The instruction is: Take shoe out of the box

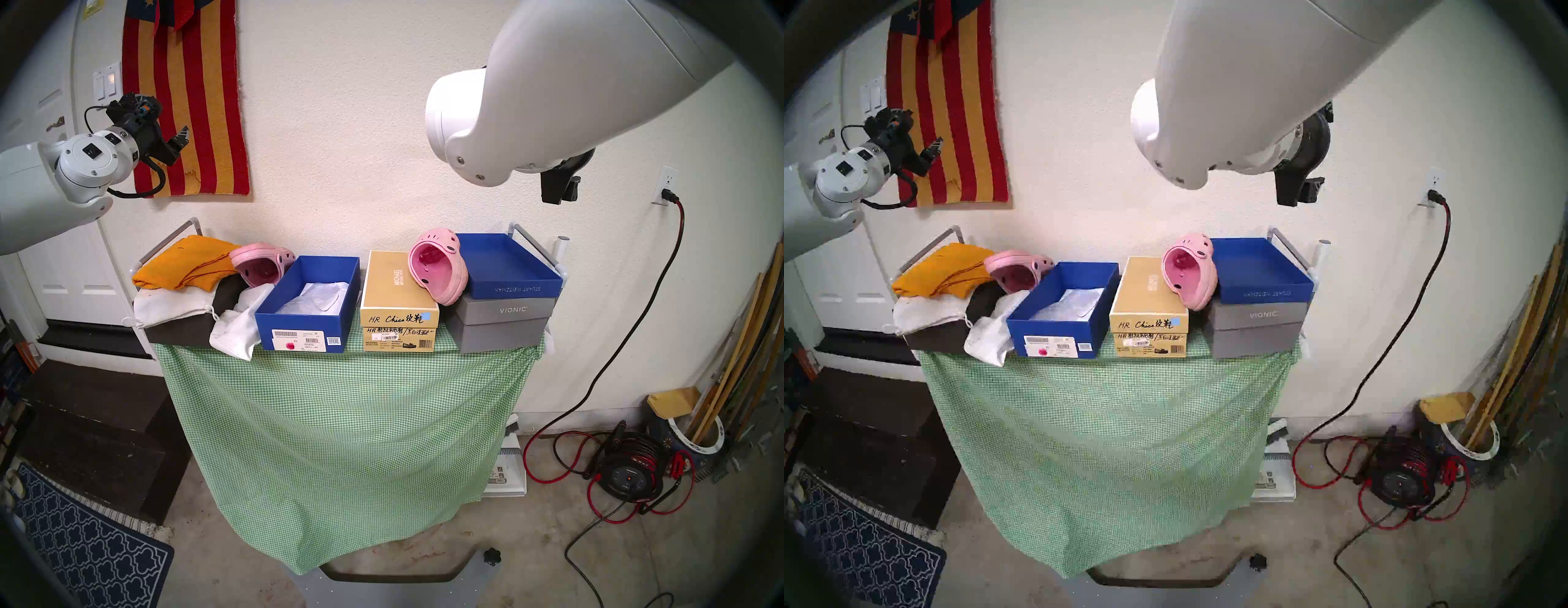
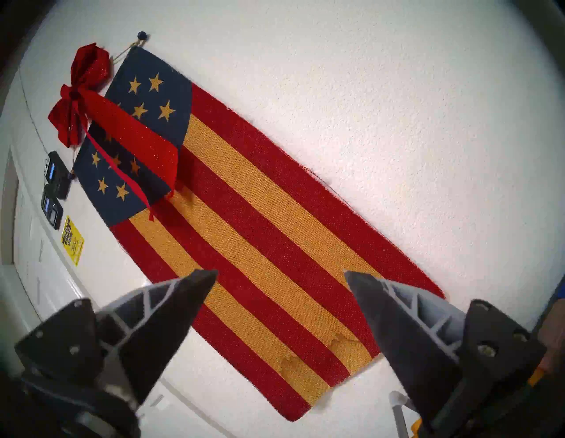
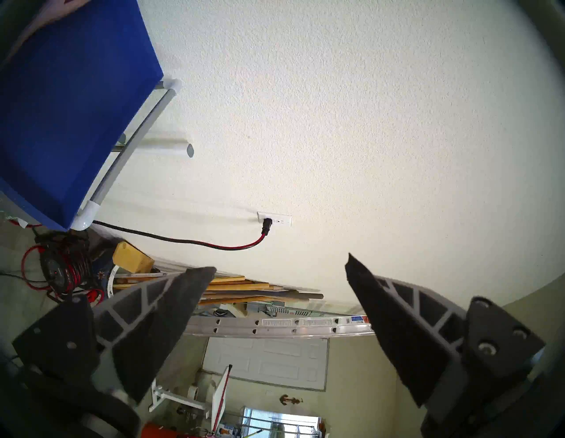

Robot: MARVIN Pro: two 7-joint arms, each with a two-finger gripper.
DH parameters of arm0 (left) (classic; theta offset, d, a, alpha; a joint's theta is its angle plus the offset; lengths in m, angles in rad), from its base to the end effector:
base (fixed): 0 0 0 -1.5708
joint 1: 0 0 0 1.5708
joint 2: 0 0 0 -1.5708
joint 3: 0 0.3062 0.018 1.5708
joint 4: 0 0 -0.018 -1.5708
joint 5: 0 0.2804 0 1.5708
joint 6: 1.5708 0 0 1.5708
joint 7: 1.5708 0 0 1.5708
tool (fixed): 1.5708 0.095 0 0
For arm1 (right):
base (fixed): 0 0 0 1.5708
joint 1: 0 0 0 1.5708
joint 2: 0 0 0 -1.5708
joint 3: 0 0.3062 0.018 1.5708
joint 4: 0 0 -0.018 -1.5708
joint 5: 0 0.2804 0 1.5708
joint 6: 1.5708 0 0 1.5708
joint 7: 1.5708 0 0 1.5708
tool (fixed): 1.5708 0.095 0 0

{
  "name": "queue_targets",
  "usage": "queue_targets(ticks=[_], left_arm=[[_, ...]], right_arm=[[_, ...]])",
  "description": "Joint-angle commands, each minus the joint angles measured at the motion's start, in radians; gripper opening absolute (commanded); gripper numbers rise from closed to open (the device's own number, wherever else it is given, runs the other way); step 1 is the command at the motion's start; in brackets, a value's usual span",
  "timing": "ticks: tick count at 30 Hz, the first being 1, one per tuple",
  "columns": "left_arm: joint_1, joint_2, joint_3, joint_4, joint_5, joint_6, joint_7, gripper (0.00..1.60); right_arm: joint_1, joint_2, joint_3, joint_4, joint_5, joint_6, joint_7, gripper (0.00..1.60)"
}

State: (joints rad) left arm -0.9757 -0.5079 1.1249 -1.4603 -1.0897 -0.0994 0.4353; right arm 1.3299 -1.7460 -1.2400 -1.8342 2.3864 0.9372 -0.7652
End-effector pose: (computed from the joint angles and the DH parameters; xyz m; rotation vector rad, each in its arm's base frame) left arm 0.4709 0.2555 0.1099 -1.4428 0.6204 -1.8000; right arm 0.3900 0.0696 0.1474 1.5476 0.7048 0.5122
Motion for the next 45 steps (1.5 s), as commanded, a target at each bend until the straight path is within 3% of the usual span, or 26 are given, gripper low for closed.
queue_targets(ticks=[1, 45], left_arm=[[-0.003, -0.003, -0.003, 0.002, 0.001, -0.002, -0.003, 1.6], [-0.004, -0.004, -0.002, 0.002, 0.0, -0.003, -0.002, 1.6]], right_arm=[[0.001, 0.002, 0.001, 0.002, -0.002, 0.002, -0.002, 1.6], [0.001, 0.002, 0.002, 0.003, -0.003, 0.002, -0.002, 1.6]])
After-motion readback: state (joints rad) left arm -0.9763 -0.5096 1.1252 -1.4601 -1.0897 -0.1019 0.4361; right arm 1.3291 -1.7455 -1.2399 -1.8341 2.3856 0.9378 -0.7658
